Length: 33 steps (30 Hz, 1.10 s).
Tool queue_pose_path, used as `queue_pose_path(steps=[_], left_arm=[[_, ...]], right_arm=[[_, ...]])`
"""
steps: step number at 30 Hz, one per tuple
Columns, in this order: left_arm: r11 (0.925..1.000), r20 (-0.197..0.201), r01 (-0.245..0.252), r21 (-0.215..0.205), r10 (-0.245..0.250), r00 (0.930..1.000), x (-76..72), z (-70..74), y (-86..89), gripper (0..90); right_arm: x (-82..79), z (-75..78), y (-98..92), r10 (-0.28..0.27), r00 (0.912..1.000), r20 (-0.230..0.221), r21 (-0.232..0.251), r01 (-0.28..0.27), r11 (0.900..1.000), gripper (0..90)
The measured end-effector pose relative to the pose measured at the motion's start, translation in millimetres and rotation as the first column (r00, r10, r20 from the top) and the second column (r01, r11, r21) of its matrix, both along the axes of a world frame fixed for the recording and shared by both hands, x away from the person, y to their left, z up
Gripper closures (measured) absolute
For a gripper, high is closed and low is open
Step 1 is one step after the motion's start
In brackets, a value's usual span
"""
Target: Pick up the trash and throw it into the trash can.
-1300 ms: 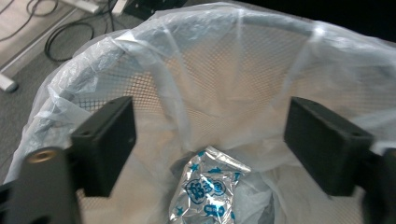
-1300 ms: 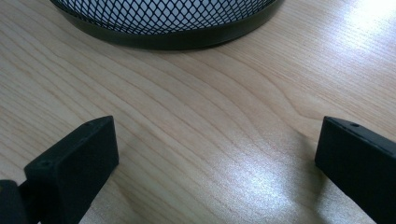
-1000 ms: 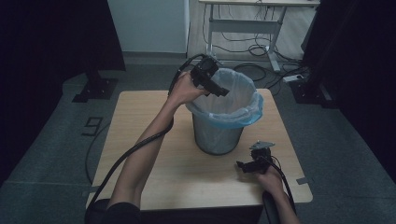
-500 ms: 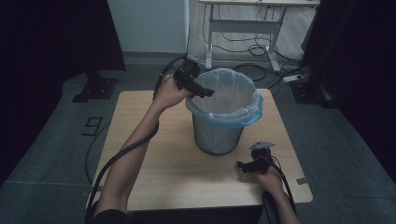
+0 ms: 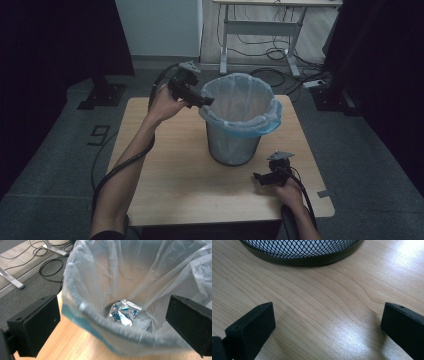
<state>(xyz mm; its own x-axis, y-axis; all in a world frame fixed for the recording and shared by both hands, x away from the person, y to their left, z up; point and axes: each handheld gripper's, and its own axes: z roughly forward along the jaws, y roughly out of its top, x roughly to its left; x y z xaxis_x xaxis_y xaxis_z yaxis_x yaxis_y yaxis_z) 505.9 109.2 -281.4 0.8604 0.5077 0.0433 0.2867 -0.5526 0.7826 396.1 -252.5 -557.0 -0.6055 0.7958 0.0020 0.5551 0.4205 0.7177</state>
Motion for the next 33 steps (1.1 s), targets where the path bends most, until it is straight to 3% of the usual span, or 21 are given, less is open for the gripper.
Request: queue_pose_path(steps=[17, 33], left_arm=[[0.9975, 0.007, -0.071, -0.006, 0.071, 0.9974, -10.6, -13.1, 56.6, 0.0], [0.9883, 0.016, -0.152, -0.01, 0.152, 0.9882, -27.8, -27.8, 116.1, 0.0]], right_arm=[[-0.1, 0.0, 0.2, -0.001, 1.0, -0.001, 0.003, 0.001, 1.0, 0.0], [0.0, 0.0, 0.0, 0.001, 1.0, 0.0, -0.001, -0.001, 1.0, 0.0]])
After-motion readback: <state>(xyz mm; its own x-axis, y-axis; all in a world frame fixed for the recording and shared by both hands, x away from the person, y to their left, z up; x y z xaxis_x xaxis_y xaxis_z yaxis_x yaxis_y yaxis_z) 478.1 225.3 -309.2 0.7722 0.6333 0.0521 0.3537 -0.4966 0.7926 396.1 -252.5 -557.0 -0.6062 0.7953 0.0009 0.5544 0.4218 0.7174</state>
